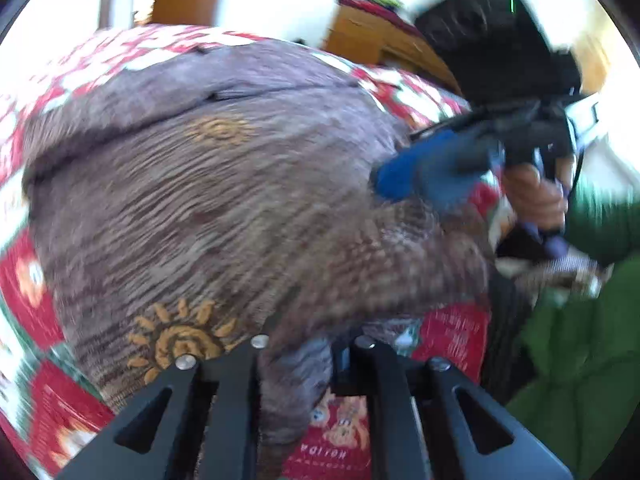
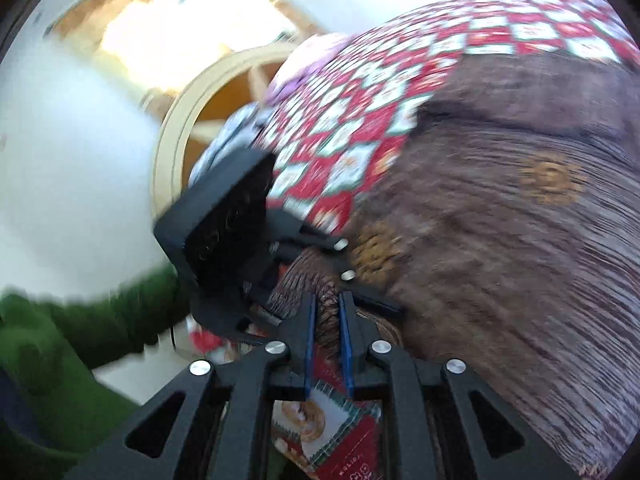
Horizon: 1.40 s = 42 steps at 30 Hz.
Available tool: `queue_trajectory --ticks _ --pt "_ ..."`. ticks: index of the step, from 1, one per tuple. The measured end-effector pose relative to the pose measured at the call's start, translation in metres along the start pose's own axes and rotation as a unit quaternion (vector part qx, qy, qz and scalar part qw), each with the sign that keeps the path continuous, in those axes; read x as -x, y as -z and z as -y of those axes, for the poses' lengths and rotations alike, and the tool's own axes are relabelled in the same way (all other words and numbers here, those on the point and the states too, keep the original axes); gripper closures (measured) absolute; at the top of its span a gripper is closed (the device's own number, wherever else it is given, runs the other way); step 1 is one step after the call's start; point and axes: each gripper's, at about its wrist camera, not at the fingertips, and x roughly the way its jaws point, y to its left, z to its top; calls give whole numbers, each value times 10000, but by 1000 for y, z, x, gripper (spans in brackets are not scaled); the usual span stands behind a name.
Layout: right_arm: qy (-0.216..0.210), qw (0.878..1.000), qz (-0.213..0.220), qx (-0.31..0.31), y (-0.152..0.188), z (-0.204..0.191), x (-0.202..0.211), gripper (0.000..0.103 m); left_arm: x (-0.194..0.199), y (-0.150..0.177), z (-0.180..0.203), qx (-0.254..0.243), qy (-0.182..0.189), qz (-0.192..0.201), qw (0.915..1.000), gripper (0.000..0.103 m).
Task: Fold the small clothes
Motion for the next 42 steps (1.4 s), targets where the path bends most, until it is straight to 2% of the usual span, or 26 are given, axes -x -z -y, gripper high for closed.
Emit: queue_trajectory --ticks 3,4,8,11,13,15,18,21,24,27,28,30,31,33,34,36,39,41,42 --pt "-40 9946 685 -780 1 28 34 76 5 0 -9 589 141 326 9976 95" --pt "27 9911 933 -953 4 35 48 76 7 -2 -14 749 136 447 9961 95" --pt "845 9763 1669 -1085 28 43 112 76 17 -5 -23 1262 177 916 9876 96" --pt "1321 9640 1955 -1228 49 45 153 76 30 -7 -39 1759 72 1364 9749 96" --pt "1592 9548 2123 -1338 67 45 180 76 32 -6 -58 2297 -14 1641 9593 96" --pt "1814 9462 2255 -1446 86 45 203 76 31 2 -78 2773 -262 1723 9448 96" --pt "2022 9387 2307 -1570 103 48 224 73 25 12 -90 3043 -120 1752 9362 96" --pt "2255 9419 2016 -1464 109 47 220 60 31 12 -87 2944 -271 1708 9399 96" --pt "2068 9588 1579 -1138 106 40 203 59 32 10 -83 2849 -437 1647 9433 96" --pt "2070 9689 1101 -795 104 38 187 59 31 5 -78 2740 -535 1585 9471 96" --pt "2202 9692 905 -629 105 36 180 59 27 0 -79 2696 -567 1556 9486 96" --pt "2723 9608 428 -283 106 34 163 59 20 -8 -78 2603 -601 1486 9521 94" --pt "2843 9585 180 -99 106 33 154 59 19 -11 -78 2556 -595 1446 9541 92" --pt "2764 9605 -290 177 107 30 136 59 17 -15 -79 2484 -571 1385 9570 90" --pt "2816 9577 -505 307 107 30 128 59 15 -18 -79 2462 -551 1355 9581 90" --pt "3063 9427 -1087 751 107 30 107 59 14 -21 -81 2476 -452 1343 9584 90" --pt "3198 9204 -1895 1212 109 37 85 60 9 -23 -86 2599 -274 1348 9558 90" --pt "3294 9021 -2291 1587 111 35 76 70 8 -23 -82 2570 -341 1393 9557 90" --pt "3246 8946 -2544 1717 113 35 72 86 9 -23 -79 2503 -429 1411 9569 91"
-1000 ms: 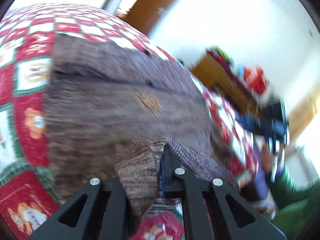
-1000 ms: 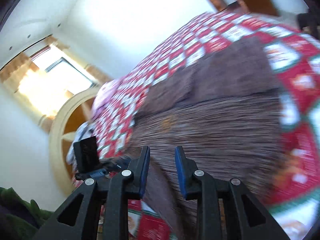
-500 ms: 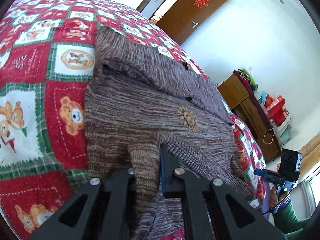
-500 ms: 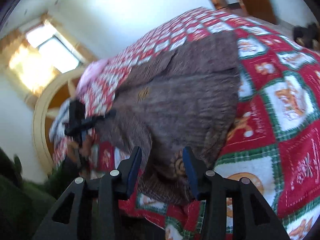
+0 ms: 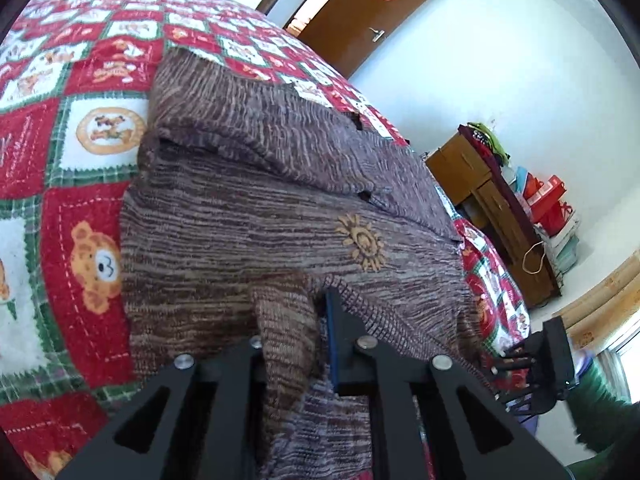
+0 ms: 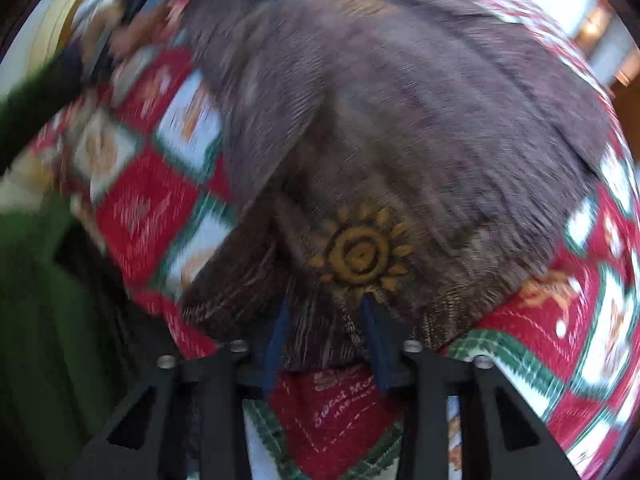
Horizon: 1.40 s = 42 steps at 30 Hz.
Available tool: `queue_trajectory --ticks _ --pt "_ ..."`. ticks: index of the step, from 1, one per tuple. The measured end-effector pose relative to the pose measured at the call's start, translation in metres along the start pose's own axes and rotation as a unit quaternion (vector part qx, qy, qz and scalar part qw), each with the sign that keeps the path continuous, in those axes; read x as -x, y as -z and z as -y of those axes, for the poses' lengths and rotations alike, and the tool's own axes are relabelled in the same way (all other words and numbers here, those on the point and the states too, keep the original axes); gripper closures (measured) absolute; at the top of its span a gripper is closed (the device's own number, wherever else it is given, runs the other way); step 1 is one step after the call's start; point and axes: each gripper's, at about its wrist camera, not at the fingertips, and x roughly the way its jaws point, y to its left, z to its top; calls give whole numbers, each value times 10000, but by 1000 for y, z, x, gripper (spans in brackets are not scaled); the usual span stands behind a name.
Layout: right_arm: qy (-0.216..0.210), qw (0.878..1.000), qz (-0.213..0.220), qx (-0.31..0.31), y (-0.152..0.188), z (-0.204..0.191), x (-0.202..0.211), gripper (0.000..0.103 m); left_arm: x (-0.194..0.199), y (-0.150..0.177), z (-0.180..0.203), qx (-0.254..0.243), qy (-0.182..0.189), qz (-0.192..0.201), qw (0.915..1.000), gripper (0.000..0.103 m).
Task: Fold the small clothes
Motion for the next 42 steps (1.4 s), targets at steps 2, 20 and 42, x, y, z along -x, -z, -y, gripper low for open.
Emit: queue_trajectory --ticks 2,20,42 --pt "-81 9989 -331 320 1 -6 -3 101 5 2 0 5 5 105 9999 97" --pt "-548 8918 2036 -4002 40 161 40 98 24 4 -41 941 -241 763 9923 97" --pt "792 9260 2047 -3071 -34 154 26 61 18 -16 -24 106 -199 282 9993 76"
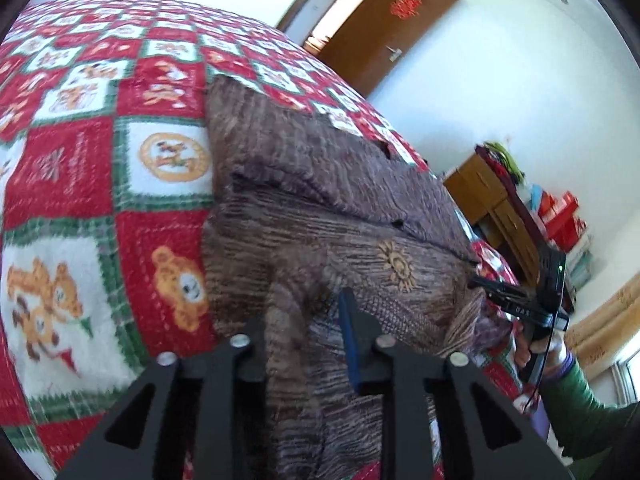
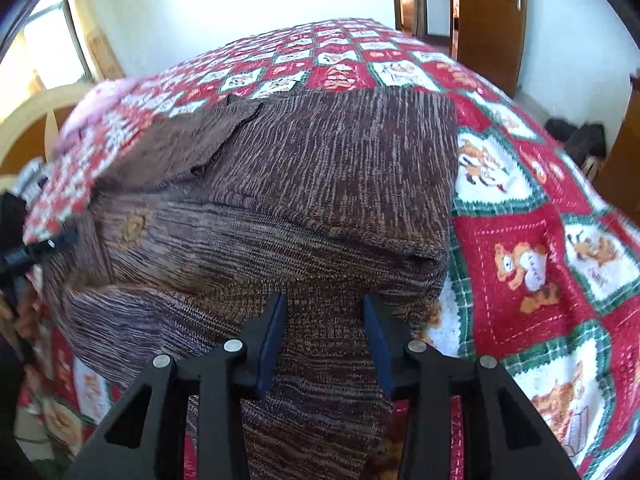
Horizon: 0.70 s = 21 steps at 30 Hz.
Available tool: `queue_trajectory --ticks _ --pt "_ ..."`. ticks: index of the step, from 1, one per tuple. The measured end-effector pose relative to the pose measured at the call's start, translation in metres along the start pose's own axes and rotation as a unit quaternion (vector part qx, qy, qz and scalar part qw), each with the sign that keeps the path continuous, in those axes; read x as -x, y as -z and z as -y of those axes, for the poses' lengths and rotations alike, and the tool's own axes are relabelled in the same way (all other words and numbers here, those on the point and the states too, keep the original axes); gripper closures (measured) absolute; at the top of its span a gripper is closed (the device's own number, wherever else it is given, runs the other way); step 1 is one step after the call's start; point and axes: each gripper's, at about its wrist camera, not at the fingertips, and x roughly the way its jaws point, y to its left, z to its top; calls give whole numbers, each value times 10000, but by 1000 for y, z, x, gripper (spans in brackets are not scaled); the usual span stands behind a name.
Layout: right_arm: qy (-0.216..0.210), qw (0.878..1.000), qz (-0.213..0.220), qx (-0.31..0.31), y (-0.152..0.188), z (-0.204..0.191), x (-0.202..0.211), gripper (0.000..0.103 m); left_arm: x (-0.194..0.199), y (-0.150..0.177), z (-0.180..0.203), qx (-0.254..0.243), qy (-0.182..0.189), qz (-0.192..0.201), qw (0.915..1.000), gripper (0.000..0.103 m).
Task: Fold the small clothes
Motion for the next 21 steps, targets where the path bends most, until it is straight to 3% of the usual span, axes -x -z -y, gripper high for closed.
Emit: queue_trajectory --ticks 2,4,7,9,10,16,21 --pt "46 9999 -57 85 0 -4 1 63 -1 -4 4 -105 96 10 9999 76" --pt "129 9997 -100 165 3 -6 2 85 -5 -8 7 -181 146 5 9997 76" --pt "273 9993 -109 236 8 -9 3 92 -16 -7 11 -271 143 -133 9994 77" --pt "253 9996 -86 126 9 -7 6 96 -21 -4 16 -396 -17 -184 9990 95" --pt "242 9997 -64 79 10 -7 8 99 -21 -2 17 -412 -65 -187 9990 99" --pt "194 9986 473 -160 8 -9 47 99 14 -1 16 -63 167 419 9990 98" --pt "176 9948 964 -273 3 -10 84 99 39 -10 24 -11 156 873 9961 98"
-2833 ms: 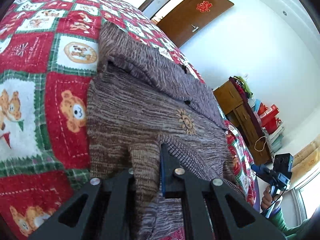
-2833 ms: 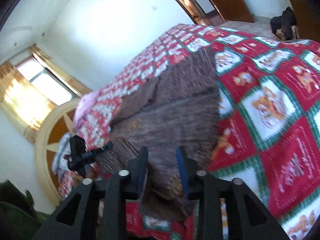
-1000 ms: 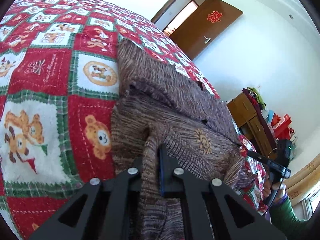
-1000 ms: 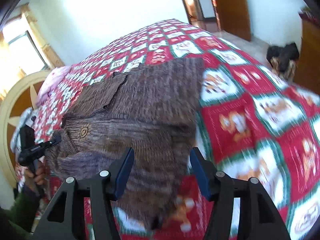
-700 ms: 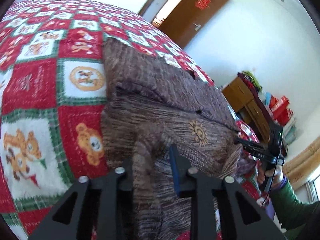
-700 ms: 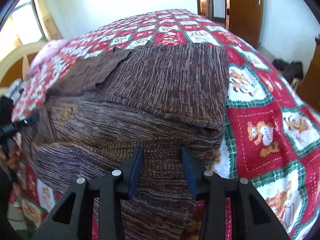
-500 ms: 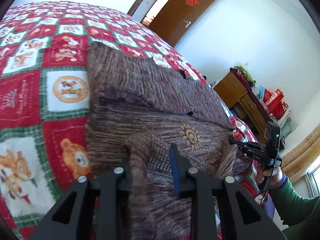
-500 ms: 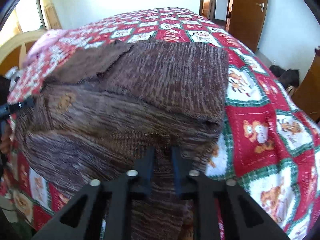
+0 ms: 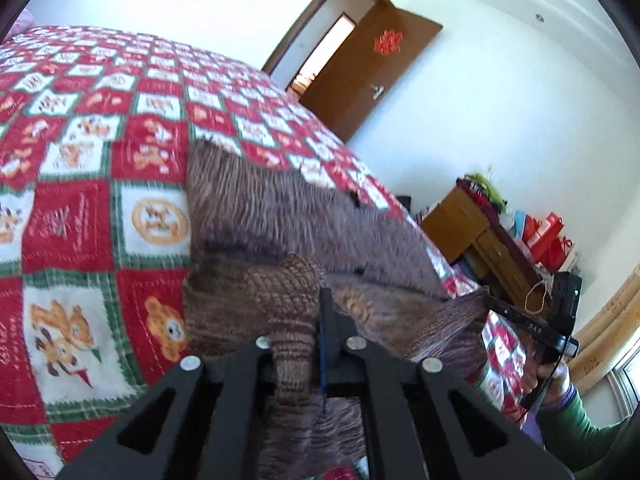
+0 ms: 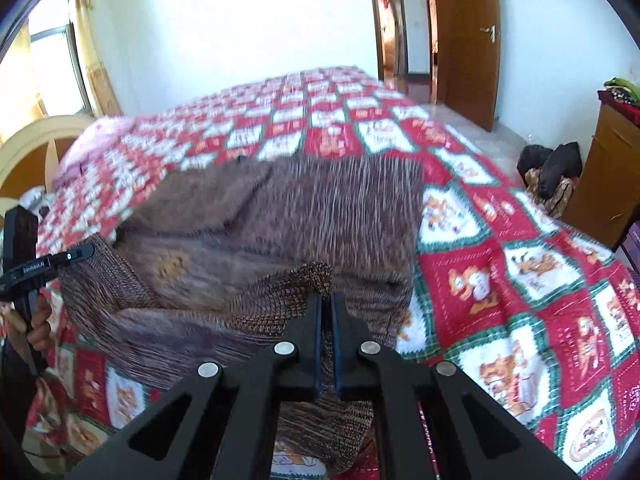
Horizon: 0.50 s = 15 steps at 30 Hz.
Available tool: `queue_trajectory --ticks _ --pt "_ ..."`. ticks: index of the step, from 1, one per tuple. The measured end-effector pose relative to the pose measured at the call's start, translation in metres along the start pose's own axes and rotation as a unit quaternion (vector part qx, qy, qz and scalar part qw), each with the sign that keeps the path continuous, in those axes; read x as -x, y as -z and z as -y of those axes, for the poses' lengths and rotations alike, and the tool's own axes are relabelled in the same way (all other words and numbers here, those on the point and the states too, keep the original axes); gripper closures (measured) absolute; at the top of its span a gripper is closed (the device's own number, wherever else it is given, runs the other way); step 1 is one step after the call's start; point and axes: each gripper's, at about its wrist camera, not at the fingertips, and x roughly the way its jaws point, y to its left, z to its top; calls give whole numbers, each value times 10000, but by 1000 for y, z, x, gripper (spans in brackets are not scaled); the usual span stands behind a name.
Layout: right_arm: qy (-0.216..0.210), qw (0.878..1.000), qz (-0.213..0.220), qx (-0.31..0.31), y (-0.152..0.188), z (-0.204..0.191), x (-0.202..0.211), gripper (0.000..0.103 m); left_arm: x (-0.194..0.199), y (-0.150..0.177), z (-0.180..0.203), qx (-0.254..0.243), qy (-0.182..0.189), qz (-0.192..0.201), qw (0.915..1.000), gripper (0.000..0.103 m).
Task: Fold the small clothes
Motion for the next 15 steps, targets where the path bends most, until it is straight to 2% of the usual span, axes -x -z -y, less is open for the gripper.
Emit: queue_trajectory --ticks 6,15 --pt "4 9987 499 -140 -19 -2 22 99 4 -15 7 -15 -287 313 9991 98" --pt "127 9980 613 -83 -39 -5 14 99 -14 -36 5 27 -540 297 9981 98"
